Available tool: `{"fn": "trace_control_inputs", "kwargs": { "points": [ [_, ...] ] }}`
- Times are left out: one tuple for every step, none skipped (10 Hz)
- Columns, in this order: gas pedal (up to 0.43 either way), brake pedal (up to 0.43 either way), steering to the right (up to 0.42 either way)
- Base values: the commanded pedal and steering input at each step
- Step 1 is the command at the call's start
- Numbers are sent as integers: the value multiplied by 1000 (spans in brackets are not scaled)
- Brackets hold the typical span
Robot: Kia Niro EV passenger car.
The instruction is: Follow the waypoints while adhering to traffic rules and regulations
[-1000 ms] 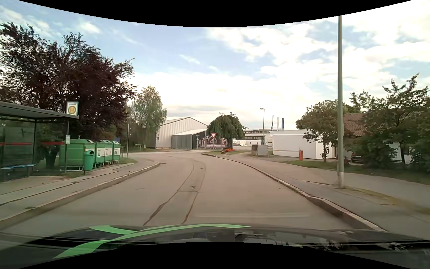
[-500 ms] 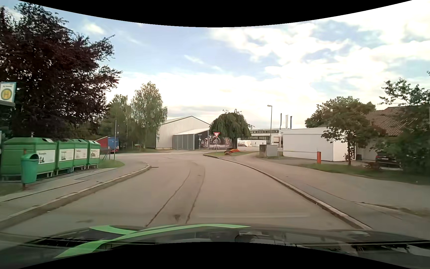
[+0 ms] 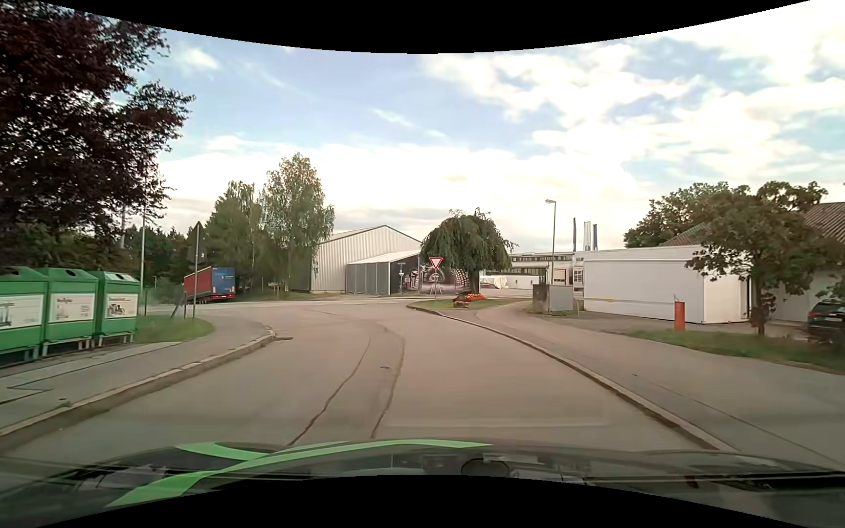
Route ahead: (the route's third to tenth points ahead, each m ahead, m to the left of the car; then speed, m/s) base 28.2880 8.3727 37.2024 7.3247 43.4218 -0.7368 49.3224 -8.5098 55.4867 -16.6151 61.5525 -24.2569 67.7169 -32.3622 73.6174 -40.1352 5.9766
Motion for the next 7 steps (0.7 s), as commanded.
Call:
{"fn": "trace_control_inputs", "kwargs": {
  "points": [
    [28, 0, -45],
    [28, 0, -45],
    [28, 0, -46],
    [28, 0, -48],
    [28, 0, -51],
    [39, 0, -53],
    [47, 0, -54]
  ]
}}
